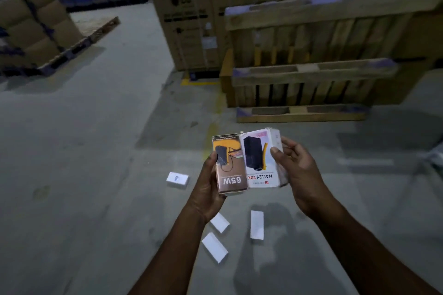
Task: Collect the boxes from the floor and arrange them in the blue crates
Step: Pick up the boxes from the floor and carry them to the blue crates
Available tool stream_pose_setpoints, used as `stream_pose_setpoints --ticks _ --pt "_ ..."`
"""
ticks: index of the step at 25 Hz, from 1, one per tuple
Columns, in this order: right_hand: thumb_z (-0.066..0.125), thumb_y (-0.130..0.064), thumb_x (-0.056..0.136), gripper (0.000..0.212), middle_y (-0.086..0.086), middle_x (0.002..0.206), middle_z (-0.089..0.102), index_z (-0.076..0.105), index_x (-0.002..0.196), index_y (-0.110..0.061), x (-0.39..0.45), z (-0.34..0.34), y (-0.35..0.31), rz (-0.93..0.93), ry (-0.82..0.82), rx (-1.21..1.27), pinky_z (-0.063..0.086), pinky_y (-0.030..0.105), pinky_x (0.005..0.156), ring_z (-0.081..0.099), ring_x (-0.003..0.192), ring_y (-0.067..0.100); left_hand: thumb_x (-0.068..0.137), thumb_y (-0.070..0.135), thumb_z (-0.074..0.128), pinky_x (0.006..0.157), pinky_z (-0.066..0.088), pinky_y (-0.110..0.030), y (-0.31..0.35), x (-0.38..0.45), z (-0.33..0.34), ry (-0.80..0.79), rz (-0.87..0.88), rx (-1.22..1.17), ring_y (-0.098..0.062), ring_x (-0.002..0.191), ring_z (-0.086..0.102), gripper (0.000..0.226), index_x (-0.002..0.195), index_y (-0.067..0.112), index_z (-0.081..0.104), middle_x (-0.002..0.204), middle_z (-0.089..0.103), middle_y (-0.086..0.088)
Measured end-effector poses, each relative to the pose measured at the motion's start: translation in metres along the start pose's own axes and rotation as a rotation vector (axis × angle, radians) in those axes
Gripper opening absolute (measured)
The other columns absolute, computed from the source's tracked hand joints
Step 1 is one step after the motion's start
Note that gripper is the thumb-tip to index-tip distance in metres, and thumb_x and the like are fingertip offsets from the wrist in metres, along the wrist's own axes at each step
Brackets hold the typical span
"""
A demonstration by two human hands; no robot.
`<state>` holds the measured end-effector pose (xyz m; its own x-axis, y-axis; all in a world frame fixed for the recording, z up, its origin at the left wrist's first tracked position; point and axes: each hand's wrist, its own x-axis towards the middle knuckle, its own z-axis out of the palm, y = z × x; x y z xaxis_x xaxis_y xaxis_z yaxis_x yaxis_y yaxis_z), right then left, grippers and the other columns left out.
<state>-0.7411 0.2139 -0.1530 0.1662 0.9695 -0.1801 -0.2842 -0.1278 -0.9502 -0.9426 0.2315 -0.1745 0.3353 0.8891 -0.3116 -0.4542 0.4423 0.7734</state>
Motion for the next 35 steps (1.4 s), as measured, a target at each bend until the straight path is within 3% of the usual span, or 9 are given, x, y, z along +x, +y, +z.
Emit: stream_pose_setpoints --ticks 3,11,14,19,23,25,29,33,35 --pt "0.082 -0.036 0.063 0.063 0.002 0.118 0.068 0.055 0.119 -0.025 -0.007 -0.057 -0.024 -0.081 0.117 -0.051 0.057 0.041 0.092 0.067 0.109 0.019 0.064 0.058 0.085 0.094 0.055 -0.04 -0.024 0.033 0.062 -0.085 -0.064 0.087 -0.025 0.112 0.067 0.086 0.136 0.017 0.063 0.133 0.065 -0.013" --pt "0.082 -0.036 0.068 0.05 0.022 0.112 0.067 0.055 0.103 -0.013 -0.01 -0.264 -0.074 -0.151 0.442 0.112 0.054 0.058 0.092 0.068 0.099 0.035 0.056 0.061 0.088 0.099 0.051 -0.044 -0.128 0.112 0.27 -0.332 -0.228 0.224 -0.025 0.108 0.07 0.081 0.123 0.02 0.073 0.132 0.066 -0.015" --pt "0.077 -0.032 0.073 0.044 0.018 0.114 0.069 0.058 0.108 -0.013 -0.018 -0.338 -0.092 -0.172 0.52 0.175 0.054 0.053 0.092 0.067 0.104 0.037 0.055 0.059 0.09 0.109 0.043 -0.052 -0.167 0.132 0.338 -0.455 -0.286 0.23 -0.029 0.115 0.067 0.095 0.135 0.016 0.063 0.136 0.063 -0.016" --pt "0.06 -0.011 0.093 0.008 0.009 0.097 0.073 0.055 0.098 -0.014 -0.04 -0.449 -0.114 -0.23 0.63 0.254 0.053 0.029 0.067 0.069 0.082 0.017 0.052 0.068 0.086 0.096 0.053 -0.053 -0.221 0.165 0.445 -0.638 -0.339 0.322 -0.031 0.118 0.066 0.09 0.128 0.024 0.068 0.132 0.067 -0.011" --pt "0.061 -0.023 0.085 0.038 0.006 0.116 0.072 0.056 0.121 -0.012 -0.041 -0.517 -0.132 -0.329 0.718 0.204 0.054 0.029 0.08 0.069 0.105 0.02 0.088 0.069 0.043 0.098 0.05 -0.06 -0.26 0.209 0.533 -0.736 -0.361 0.417 -0.033 0.118 0.066 0.062 0.131 0.029 0.064 0.131 0.068 -0.008" --pt "0.064 -0.029 0.085 0.046 0.005 0.124 0.069 0.055 0.128 -0.016 -0.031 -0.551 -0.144 -0.381 0.794 0.151 0.054 0.035 0.087 0.065 0.114 0.023 0.096 0.066 0.024 0.093 0.05 -0.066 -0.282 0.237 0.579 -0.786 -0.386 0.466 -0.036 0.116 0.067 0.064 0.135 0.03 0.061 0.13 0.069 -0.008" --pt "0.071 -0.038 0.079 0.059 0.004 0.127 0.067 0.052 0.133 -0.025 -0.018 -0.613 -0.187 -0.451 0.989 0.097 0.052 0.048 0.094 0.063 0.118 0.029 0.102 0.053 0.022 0.08 0.057 -0.061 -0.309 0.276 0.683 -0.921 -0.459 0.538 -0.038 0.109 0.069 0.058 0.126 0.024 0.066 0.121 0.073 -0.01" --pt "0.069 -0.027 0.082 0.061 -0.01 0.129 0.066 0.046 0.138 -0.031 -0.028 -0.671 -0.226 -0.546 1.146 0.053 0.054 0.028 0.087 0.063 0.118 0.01 0.105 0.037 0.019 0.077 0.058 -0.06 -0.342 0.295 0.789 -1.108 -0.492 0.574 -0.042 0.103 0.07 0.057 0.129 0.011 0.064 0.116 0.073 -0.017" --pt "0.069 -0.023 0.082 0.067 -0.01 0.134 0.063 0.042 0.143 -0.029 -0.04 -0.697 -0.237 -0.582 1.221 0.018 0.054 0.026 0.09 0.06 0.122 0.008 0.107 0.039 0.018 0.078 0.059 -0.058 -0.365 0.291 0.831 -1.22 -0.467 0.588 -0.04 0.104 0.07 0.056 0.132 0.014 0.061 0.118 0.073 -0.017"
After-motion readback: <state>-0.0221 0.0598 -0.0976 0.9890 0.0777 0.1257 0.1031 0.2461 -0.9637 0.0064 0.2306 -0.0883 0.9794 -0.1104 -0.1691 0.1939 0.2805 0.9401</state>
